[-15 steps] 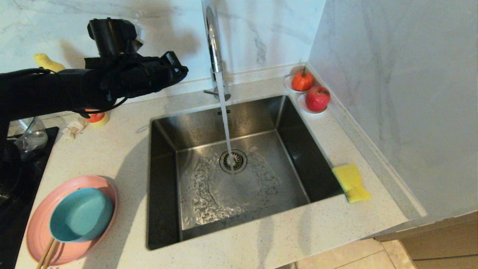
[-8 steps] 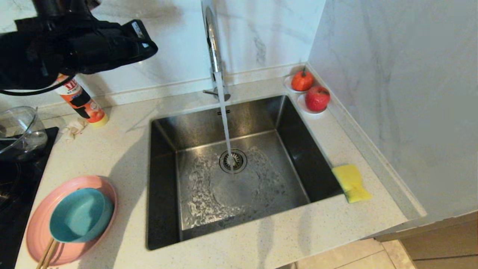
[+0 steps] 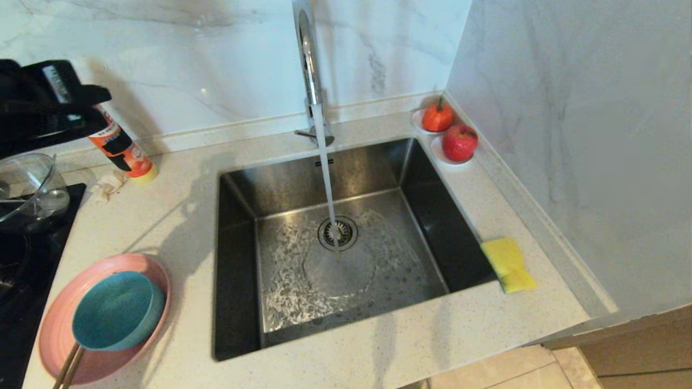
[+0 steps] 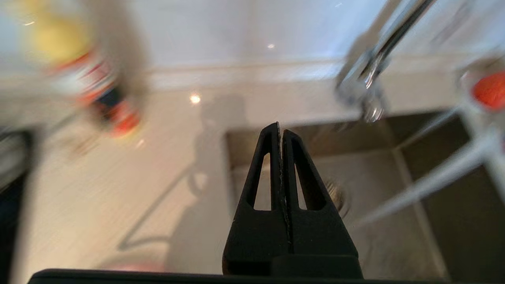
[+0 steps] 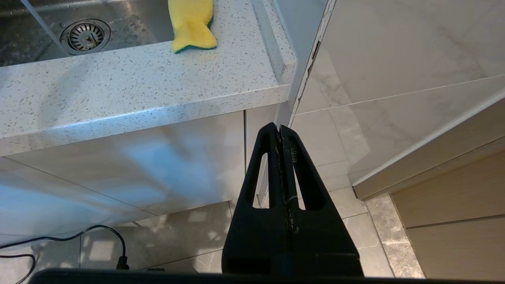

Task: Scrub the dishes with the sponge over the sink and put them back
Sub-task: Rinse the chopsticks

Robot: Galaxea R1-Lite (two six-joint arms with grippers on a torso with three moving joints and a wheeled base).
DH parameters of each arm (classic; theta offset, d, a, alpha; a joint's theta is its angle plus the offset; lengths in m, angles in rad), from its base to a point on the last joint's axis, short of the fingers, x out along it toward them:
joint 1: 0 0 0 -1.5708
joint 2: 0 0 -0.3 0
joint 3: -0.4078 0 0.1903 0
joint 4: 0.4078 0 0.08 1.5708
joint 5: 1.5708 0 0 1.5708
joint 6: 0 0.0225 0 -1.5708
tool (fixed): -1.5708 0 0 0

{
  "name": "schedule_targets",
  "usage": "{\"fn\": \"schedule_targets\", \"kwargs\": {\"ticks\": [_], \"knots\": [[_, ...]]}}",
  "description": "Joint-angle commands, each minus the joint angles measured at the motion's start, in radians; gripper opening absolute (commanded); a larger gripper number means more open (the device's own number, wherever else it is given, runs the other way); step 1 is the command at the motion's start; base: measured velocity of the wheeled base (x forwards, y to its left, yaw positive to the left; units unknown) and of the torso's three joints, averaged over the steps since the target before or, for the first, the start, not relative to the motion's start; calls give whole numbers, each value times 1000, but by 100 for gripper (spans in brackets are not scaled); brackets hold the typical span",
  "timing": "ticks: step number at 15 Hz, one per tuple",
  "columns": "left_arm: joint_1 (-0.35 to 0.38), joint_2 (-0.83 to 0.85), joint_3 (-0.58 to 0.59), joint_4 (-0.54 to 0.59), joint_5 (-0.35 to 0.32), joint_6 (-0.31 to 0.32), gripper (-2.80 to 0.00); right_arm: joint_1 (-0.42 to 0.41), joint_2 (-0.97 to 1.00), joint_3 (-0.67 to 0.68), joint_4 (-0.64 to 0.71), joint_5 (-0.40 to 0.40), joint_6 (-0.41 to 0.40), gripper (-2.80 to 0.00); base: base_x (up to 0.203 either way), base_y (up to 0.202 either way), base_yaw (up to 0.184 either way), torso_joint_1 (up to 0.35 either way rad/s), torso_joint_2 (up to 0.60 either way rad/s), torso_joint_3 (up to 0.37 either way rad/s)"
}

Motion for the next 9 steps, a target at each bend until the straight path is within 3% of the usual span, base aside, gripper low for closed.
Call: {"fn": "schedule_targets", "kwargs": {"ticks": [1,6,9], "knots": [[0,-273,200,1,13,9,-280,0,0,0,-1,0,1,-280,0,0,0,0,0,0],[3,-597,525,9,34,29,-280,0,0,0,-1,0,1,-280,0,0,0,0,0,0],[34,-742,674,13,90,59,-280,0,0,0,-1,0,1,-280,0,0,0,0,0,0]]}}
